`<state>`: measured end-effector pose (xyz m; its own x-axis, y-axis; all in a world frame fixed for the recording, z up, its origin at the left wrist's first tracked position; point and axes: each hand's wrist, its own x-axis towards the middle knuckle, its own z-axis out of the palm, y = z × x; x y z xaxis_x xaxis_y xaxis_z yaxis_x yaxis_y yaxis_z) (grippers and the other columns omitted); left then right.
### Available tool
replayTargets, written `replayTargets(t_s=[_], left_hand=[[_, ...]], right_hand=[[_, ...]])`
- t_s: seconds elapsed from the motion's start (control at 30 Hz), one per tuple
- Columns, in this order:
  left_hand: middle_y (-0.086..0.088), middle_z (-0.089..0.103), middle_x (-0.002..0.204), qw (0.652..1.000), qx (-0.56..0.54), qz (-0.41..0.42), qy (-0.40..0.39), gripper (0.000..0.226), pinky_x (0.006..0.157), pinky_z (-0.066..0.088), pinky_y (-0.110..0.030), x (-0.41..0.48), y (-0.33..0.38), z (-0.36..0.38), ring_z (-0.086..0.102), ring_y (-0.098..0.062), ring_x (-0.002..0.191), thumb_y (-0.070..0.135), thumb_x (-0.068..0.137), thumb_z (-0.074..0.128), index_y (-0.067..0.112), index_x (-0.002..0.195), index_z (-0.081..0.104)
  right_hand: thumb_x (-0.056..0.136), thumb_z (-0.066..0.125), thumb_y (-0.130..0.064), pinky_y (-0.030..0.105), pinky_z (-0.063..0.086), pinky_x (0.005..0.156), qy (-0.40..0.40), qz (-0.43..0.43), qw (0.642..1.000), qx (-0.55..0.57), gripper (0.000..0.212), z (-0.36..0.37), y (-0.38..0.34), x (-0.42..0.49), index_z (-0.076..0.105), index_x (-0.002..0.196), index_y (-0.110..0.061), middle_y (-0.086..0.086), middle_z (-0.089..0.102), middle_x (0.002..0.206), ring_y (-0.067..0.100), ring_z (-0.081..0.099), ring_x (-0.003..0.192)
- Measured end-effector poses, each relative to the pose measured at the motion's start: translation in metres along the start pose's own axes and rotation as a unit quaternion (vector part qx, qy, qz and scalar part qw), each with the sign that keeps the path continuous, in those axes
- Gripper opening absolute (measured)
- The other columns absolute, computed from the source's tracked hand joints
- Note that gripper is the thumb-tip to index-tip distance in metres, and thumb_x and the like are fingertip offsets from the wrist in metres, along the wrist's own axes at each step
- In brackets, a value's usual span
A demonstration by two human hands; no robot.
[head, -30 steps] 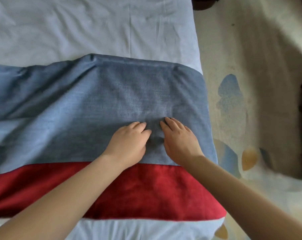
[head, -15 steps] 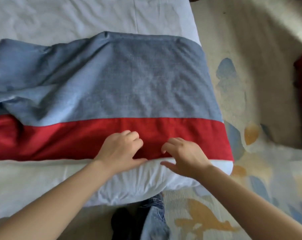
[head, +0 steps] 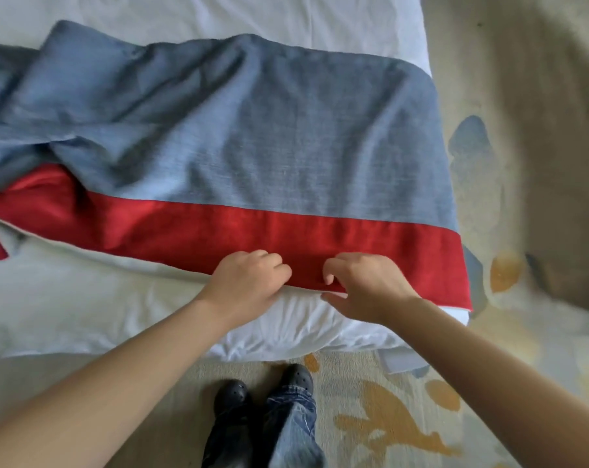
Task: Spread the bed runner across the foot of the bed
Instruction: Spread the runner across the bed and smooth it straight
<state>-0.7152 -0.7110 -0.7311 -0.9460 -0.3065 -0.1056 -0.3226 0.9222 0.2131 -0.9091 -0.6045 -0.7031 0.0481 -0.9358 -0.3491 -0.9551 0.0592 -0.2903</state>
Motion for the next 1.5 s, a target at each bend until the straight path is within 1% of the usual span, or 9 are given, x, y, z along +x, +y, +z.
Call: replayTargets(t_s=[0.17,0.4,0.57,0.67,0.77,0.93,1.23,1.37,1.5], left_hand=[[0.004,0.056,0.065,0.997,0.027,-0.072,0.005,0.023,0.044,0.042,-0.028,-0.027,-0.04,-0.018,0.057,-0.02,0.058,0.021,0.052,0.076,0.018,0.069,0.062],[0.002,0.05,0.055,0.978,0.049,-0.202,-0.031,0.029,0.039,0.04,-0.03,-0.077,-0.064,-0.015,0.052,-0.024,0.048,0.002,0.047,0.078,0.015,0.059,0.055],[0.004,0.047,0.052,0.982,0.035,-0.186,-0.025,0.035,0.038,0.033,-0.027,-0.073,-0.051,-0.004,0.049,-0.02,0.044,-0.001,0.044,0.078,0.017,0.055,0.05],[0.006,0.047,0.056,0.986,0.018,-0.167,-0.015,0.028,0.04,0.034,-0.027,-0.08,-0.059,-0.002,0.05,-0.018,0.049,0.012,0.049,0.078,0.02,0.06,0.052],[0.006,0.049,0.06,0.989,0.018,-0.15,-0.005,0.025,0.04,0.039,-0.028,-0.091,-0.071,-0.008,0.053,-0.018,0.053,0.021,0.053,0.078,0.02,0.064,0.056],[0.002,0.051,0.06,0.99,0.067,-0.121,0.004,0.028,0.045,0.042,-0.031,-0.115,-0.097,-0.021,0.055,-0.022,0.054,0.016,0.045,0.079,0.02,0.065,0.059],[-0.003,0.05,0.06,0.979,0.146,-0.143,-0.009,0.028,0.048,0.043,-0.034,-0.156,-0.192,-0.053,0.054,-0.028,0.056,0.001,0.044,0.076,0.015,0.059,0.056],[0.0,0.047,0.052,0.985,0.134,-0.103,-0.03,0.034,0.041,0.039,-0.028,-0.174,-0.19,-0.045,0.053,-0.024,0.047,0.001,0.036,0.079,0.018,0.05,0.053],[0.001,0.046,0.053,0.99,0.12,-0.07,-0.038,0.037,0.041,0.041,-0.03,-0.187,-0.192,-0.031,0.052,-0.022,0.048,-0.003,0.038,0.078,0.019,0.053,0.053]], right_hand=[[0.088,0.058,-0.042,0.031,0.048,0.069,-0.003,-0.057,0.998,0.006,0.029,-0.002,-0.044,0.04,0.057,0.111,-0.025,-0.007,0.06,0.102,0.017,0.058,0.091],[0.093,0.056,-0.024,0.037,0.052,0.074,-0.049,-0.01,0.998,0.04,0.015,0.015,-0.059,0.05,0.062,0.105,-0.018,-0.001,0.063,0.1,0.022,0.06,0.091],[0.093,0.054,-0.027,0.033,0.05,0.073,-0.099,-0.035,0.994,0.013,0.016,0.01,-0.055,0.049,0.06,0.107,-0.02,-0.002,0.063,0.103,0.021,0.059,0.091],[0.09,0.056,-0.041,0.031,0.049,0.069,-0.114,-0.053,0.992,-0.01,0.024,0.0,-0.065,0.058,0.058,0.105,-0.022,-0.004,0.061,0.099,0.02,0.06,0.087],[0.086,0.058,-0.047,0.029,0.045,0.068,-0.085,-0.066,0.994,0.003,0.03,-0.006,-0.089,0.077,0.058,0.108,-0.026,-0.007,0.06,0.1,0.018,0.06,0.088],[0.081,0.062,-0.052,0.029,0.045,0.073,-0.035,-0.051,0.996,0.066,0.038,-0.003,-0.156,0.116,0.059,0.11,-0.027,-0.006,0.062,0.101,0.018,0.06,0.092],[0.09,0.057,-0.028,0.03,0.042,0.073,-0.045,0.016,0.998,0.051,0.021,0.006,-0.23,0.156,0.062,0.109,-0.021,0.002,0.063,0.107,0.026,0.059,0.1],[0.09,0.059,-0.025,0.031,0.046,0.073,-0.084,0.046,0.994,0.055,0.02,0.019,-0.233,0.151,0.062,0.11,-0.022,0.002,0.065,0.108,0.026,0.06,0.099],[0.088,0.059,-0.028,0.029,0.044,0.07,-0.092,0.056,0.993,0.036,0.017,0.022,-0.238,0.152,0.062,0.105,-0.024,-0.002,0.065,0.104,0.023,0.061,0.097]])
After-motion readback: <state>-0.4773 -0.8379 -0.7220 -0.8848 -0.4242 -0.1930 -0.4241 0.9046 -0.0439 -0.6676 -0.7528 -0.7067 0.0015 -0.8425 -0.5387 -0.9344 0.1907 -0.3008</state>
